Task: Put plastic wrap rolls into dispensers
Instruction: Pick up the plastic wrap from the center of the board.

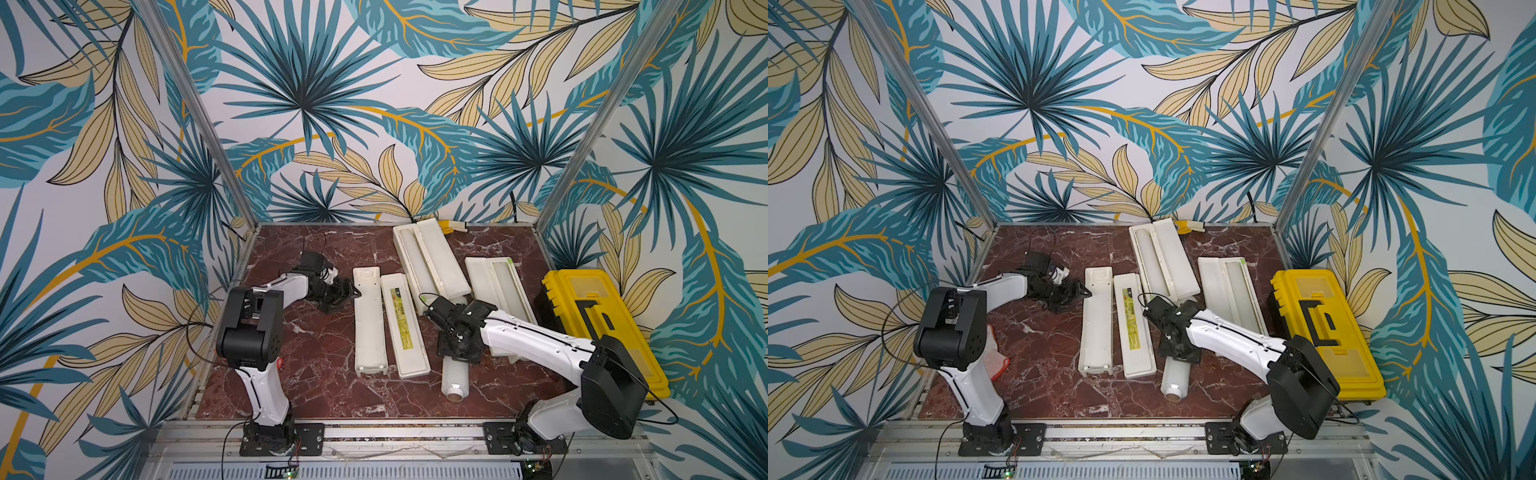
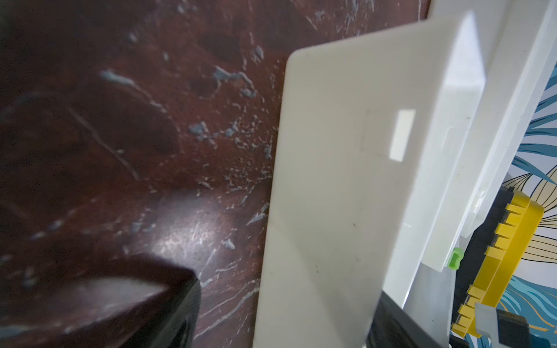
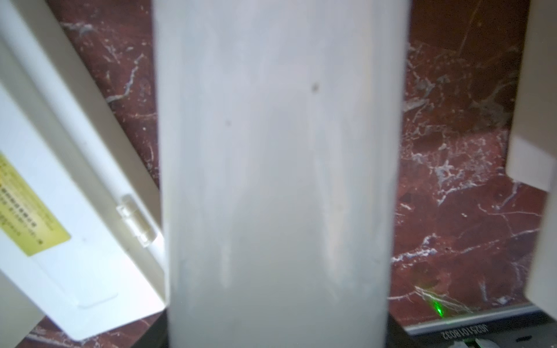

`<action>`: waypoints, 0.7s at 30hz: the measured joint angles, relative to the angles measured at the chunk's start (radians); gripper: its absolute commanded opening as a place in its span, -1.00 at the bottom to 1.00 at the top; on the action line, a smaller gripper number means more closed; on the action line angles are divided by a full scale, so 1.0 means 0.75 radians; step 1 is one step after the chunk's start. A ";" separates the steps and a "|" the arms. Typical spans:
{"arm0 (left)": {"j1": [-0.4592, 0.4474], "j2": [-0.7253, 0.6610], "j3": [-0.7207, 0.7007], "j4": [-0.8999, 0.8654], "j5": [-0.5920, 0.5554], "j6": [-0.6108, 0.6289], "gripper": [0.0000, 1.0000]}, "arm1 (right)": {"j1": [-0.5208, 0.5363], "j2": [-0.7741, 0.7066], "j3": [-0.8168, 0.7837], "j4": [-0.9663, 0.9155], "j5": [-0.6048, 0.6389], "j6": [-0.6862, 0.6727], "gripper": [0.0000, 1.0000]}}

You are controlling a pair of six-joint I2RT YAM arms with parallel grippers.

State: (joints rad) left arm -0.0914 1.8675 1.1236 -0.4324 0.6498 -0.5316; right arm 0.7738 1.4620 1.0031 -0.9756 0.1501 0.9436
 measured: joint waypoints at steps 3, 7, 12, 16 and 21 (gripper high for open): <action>0.001 0.000 0.000 0.001 0.001 -0.002 0.64 | 0.048 -0.005 0.053 -0.086 0.003 0.004 -0.04; 0.001 0.000 0.000 0.001 0.000 -0.006 0.65 | 0.083 -0.007 0.139 -0.172 0.003 0.005 -0.05; 0.001 0.000 0.000 0.002 -0.001 -0.011 0.65 | 0.090 -0.032 0.202 -0.224 0.036 0.024 -0.04; 0.001 0.000 0.000 0.002 -0.002 -0.015 0.65 | 0.090 -0.108 0.202 -0.279 0.084 0.045 -0.05; 0.001 0.000 0.000 0.003 -0.002 -0.015 0.65 | 0.090 -0.158 0.260 -0.331 0.133 0.037 -0.05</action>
State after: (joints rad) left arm -0.0910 1.8675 1.1236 -0.4305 0.6483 -0.5430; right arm 0.8413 1.3434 1.1980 -1.2236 0.2497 0.9714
